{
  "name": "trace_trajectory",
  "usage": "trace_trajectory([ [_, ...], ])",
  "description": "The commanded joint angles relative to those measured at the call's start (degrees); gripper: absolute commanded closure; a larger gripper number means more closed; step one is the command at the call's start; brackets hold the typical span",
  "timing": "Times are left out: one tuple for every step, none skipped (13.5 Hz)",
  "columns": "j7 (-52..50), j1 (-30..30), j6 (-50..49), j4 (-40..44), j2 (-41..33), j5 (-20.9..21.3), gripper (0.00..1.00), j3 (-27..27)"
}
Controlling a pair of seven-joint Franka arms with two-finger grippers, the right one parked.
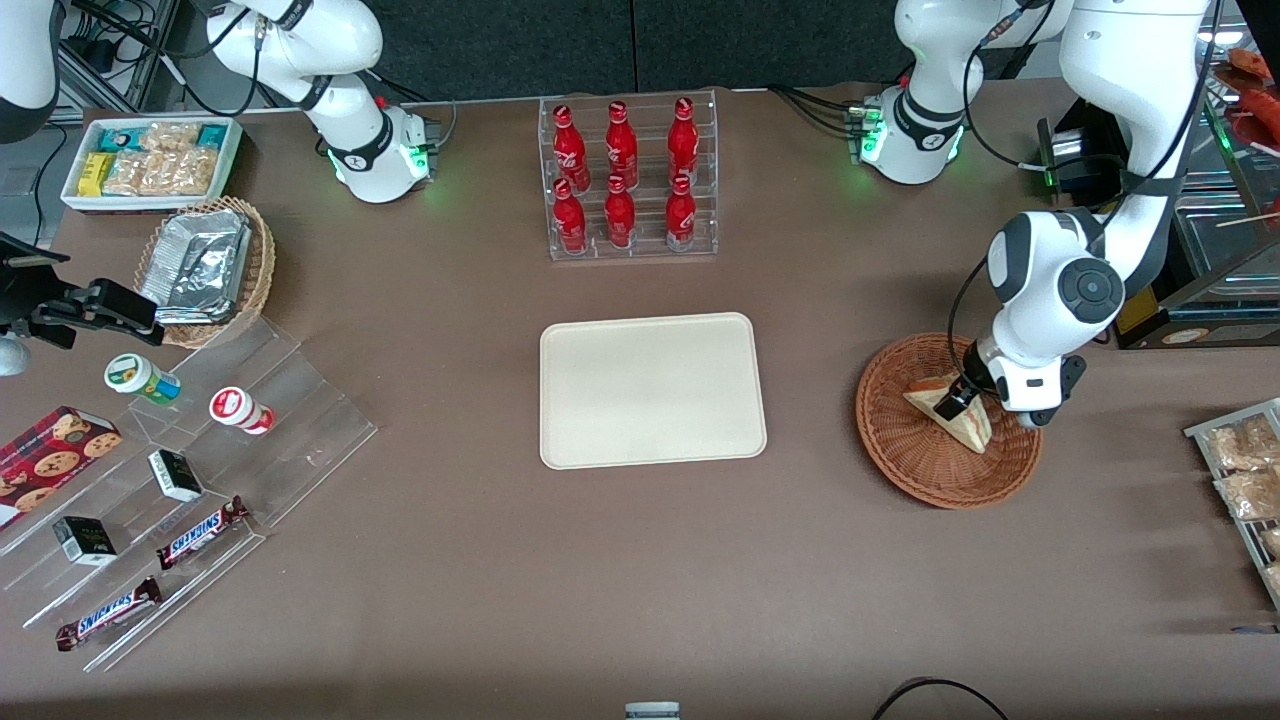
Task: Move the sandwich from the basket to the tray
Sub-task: 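Close the left gripper on the wrapped sandwich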
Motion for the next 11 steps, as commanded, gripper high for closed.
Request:
trace_trajectory([
  [-1.91,-0.30,0.56,-1.05,-0.80,1.20,1.00,0.22],
  [-1.30,-0.30,0.21,-0.96,-0.80,1.20,1.00,0.22],
  [-1.12,-0.30,-1.18,-0.44,-0.72,1.29,1.00,0.39],
  [-1.03,-0.30,-2.50,0.70,-0.71,1.55,1.00,0.39],
  [-1.03,-0.39,-4.34,2.54,-0.54,2.25,1.00,0.22],
  [-0.77,-0.39,-7.32,4.64,-0.63,3.47,1.00,0.04],
  [-0.07,-0.82,-11.79,7.54,-0.54,4.44,1.00,-0.40],
  [0.37,-2.66,-16.36,11.13,-0.19,4.45,1.00,-0.66],
  [0.55,-5.02,-19.62,14.74,1.38,4.54,1.00,-0.58],
  [1.25,-7.66,-22.70,18.51,2.87,4.63,1.00,-0.58],
  [1.43,-10.12,-24.82,21.16,4.19,4.63,1.00,-0.58],
])
